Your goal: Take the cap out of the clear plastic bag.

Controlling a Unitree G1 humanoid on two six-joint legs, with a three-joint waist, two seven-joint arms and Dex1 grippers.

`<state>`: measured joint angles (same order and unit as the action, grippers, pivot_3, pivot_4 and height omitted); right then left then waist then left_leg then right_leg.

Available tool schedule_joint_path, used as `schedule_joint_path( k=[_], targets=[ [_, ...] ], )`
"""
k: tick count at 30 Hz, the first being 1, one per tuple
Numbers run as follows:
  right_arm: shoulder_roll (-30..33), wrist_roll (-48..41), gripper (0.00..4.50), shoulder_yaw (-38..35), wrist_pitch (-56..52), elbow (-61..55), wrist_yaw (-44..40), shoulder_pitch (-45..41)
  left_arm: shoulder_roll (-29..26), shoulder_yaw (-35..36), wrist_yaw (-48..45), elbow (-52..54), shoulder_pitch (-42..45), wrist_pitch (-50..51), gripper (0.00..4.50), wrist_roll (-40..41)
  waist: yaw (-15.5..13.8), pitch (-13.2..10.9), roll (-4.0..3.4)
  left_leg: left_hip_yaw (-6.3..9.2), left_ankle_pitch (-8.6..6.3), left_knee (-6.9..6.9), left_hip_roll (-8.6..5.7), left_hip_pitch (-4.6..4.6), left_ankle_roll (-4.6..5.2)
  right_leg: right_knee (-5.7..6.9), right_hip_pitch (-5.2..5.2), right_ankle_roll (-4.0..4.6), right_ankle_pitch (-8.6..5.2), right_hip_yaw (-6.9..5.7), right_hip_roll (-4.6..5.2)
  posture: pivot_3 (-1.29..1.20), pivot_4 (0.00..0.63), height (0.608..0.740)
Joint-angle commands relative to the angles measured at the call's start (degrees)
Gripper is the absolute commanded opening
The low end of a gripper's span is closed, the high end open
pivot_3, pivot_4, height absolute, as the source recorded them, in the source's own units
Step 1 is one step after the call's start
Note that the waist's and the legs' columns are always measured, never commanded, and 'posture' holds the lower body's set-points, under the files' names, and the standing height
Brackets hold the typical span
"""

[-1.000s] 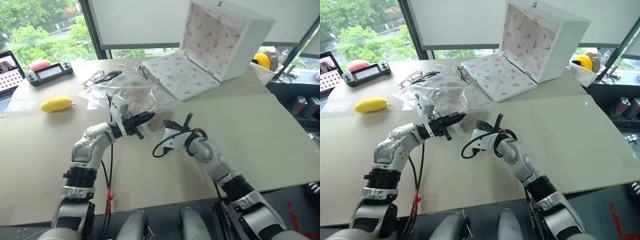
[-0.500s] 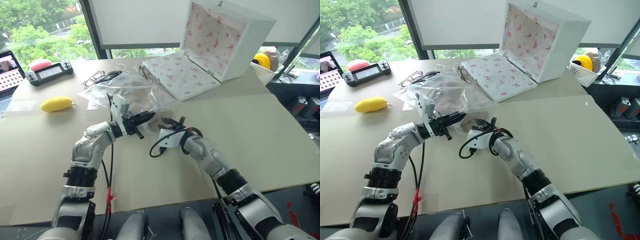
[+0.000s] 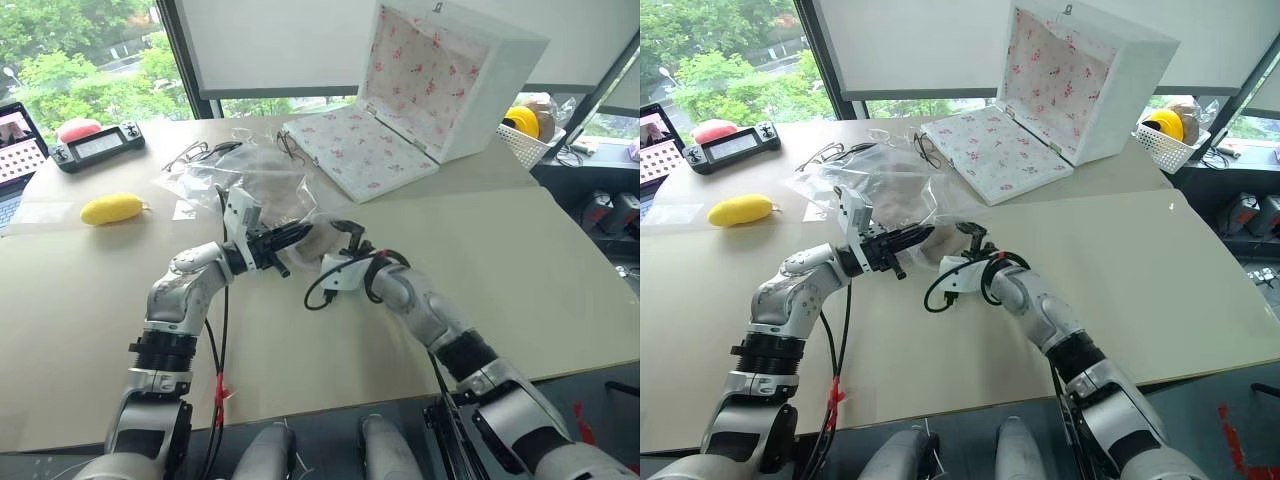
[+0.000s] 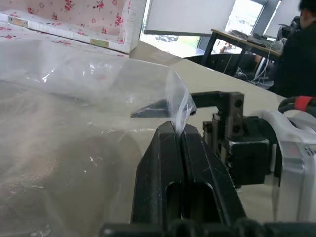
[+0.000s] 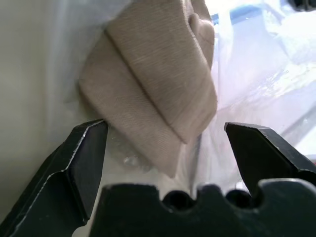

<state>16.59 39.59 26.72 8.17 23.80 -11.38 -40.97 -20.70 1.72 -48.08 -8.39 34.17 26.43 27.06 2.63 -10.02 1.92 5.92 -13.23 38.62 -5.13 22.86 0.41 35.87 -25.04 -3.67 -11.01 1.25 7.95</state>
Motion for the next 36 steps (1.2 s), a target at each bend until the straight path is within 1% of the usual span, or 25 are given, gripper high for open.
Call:
schedule_joint_path(
  k=[1,7,10,13,16,20,24,25,26,29,30,31,33,36],
  targets=[
    [-2.09,0.33,4.48,0.48,0.82,3.36,2.66,-2.72,-0.05,0.27,-0.09,2.51,0.57,-0.56,0.0,0.27,0.0,0.0,0.0,0.0,0.0,0.0,-0.01,0.01,0.0,-0.01,0.0,0.0,0.0,0.01,0.0,0.0,0.15,0.74],
    [-6.21,0.54,4.48,2.48,3.11,11.94,5.88,-6.32,-0.21,0.26,-0.21,2.72,0.4,-0.6,0.0,0.32,0.17,0.0,-0.01,0.0,0.0,-0.01,0.0,0.0,-0.02,0.01,-0.02,0.01,0.01,0.02,0.0,0.0,0.15,0.74],
    [-8.52,2.42,4.48,3.89,3.18,21.82,11.36,-9.67,-0.13,0.17,-0.33,2.64,0.44,-0.64,0.0,0.37,0.51,0.01,-0.01,0.0,0.01,-0.01,0.01,-0.03,-0.03,0.02,-0.02,0.03,0.02,0.03,-0.01,0.0,0.15,0.74],
    [-9.77,3.03,4.48,3.46,1.3,29.67,17.23,-13.37,-0.12,0.0,-0.52,3.05,-0.14,-0.51,0.0,0.5,0.9,0.02,-0.03,0.0,0.02,-0.06,0.02,-0.1,-0.04,0.07,0.01,0.07,0.04,0.07,-0.04,0.0,0.15,0.74],
    [-10.84,2.34,4.48,3.03,0.37,34.35,20.19,-16.17,-0.06,-0.06,-0.57,3.01,-0.33,-0.57,0.0,0.45,0.98,0.02,-0.03,0.0,0.03,-0.08,0.01,-0.12,-0.05,0.09,0.01,0.09,0.05,0.09,-0.04,0.0,0.15,0.74],
    [-11.81,1.71,4.48,3.22,0.99,37.27,21.45,-17.93,0.22,-0.03,-0.34,2.64,-0.05,-0.77,0.0,0.31,0.92,0.02,-0.04,0.03,0.03,-0.08,-0.01,-0.11,-0.05,0.09,0.02,0.09,0.06,0.09,-0.04,0.0,0.15,0.74],
    [-11.64,1.81,3.66,4.1,2.94,37.21,21.37,-16.86,0.29,-0.1,-0.17,3.16,-0.46,-1.05,0.0,0.13,0.99,0.03,-0.05,0.03,0.03,-0.16,-0.01,-0.12,-0.05,0.09,-0.01,0.09,0.06,0.09,-0.04,0.0,0.15,0.74],
    [-11.57,1.84,3.24,4.23,3.23,37.13,21.34,-16.64,0.27,-0.11,-0.16,3.29,-0.59,-1.06,0.0,0.13,1.05,0.03,-0.05,0.03,0.03,-0.19,-0.01,-0.11,-0.06,0.09,-0.02,0.09,0.06,0.09,-0.04,0.0,0.15,0.74],
    [-11.47,1.81,2.94,4.3,3.61,36.95,21.29,-16.38,0.22,-0.09,-0.17,3.41,-0.76,-1.09,0.0,0.17,1.17,0.03,-0.05,0.03,0.03,-0.22,-0.01,-0.12,-0.06,0.09,-0.03,0.09,0.06,0.09,-0.04,0.0,0.15,0.74],
    [-10.91,1.97,1.8,4.65,4.97,35.89,21.24,-15.74,0.1,-0.04,-0.13,3.51,-1.15,-1.26,0.0,0.18,1.36,0.03,-0.05,0.03,0.04,-0.31,0.0,-0.11,-0.08,0.1,-0.08,0.1,0.06,0.1,-0.04,0.0,0.15,0.74],
    [-10.66,2.3,1.51,4.97,5.43,35.22,21.46,-15.52,0.11,-0.02,-0.05,3.55,-1.22,-1.29,0.0,0.17,1.37,0.03,-0.05,0.03,0.05,-0.33,0.0,-0.11,-0.09,0.1,-0.09,0.1,0.06,0.1,-0.04,0.0,0.15,0.74],
    [-10.46,2.21,1.09,4.94,6.09,34.51,21.66,-15.24,0.15,-0.03,0.03,3.56,-1.27,-1.31,0.0,0.16,1.36,0.03,-0.06,0.03,0.05,-0.33,0.01,-0.11,-0.1,0.09,-0.09,0.1,0.06,0.1,-0.05,0.0,0.15,0.74],
    [-10.07,2.11,0.54,4.99,7.33,33.17,21.87,-14.73,0.23,-0.05,0.15,3.68,-1.43,-1.35,0.0,0.16,1.38,0.04,-0.06,0.03,0.05,-0.34,0.0,-0.12,-0.1,0.08,-0.09,0.1,0.06,0.11,-0.05,0.0,0.15,0.74],
    [-9.49,1.65,0.54,4.74,8.72,31.05,21.78,-13.76,0.32,-0.11,0.26,3.93,-1.68,-1.35,0.0,0.15,1.48,0.04,-0.06,0.02,0.05,-0.35,0.01,-0.18,-0.09,0.07,-0.05,0.1,0.06,0.14,-0.07,0.0,0.15,0.74]
  ],
)
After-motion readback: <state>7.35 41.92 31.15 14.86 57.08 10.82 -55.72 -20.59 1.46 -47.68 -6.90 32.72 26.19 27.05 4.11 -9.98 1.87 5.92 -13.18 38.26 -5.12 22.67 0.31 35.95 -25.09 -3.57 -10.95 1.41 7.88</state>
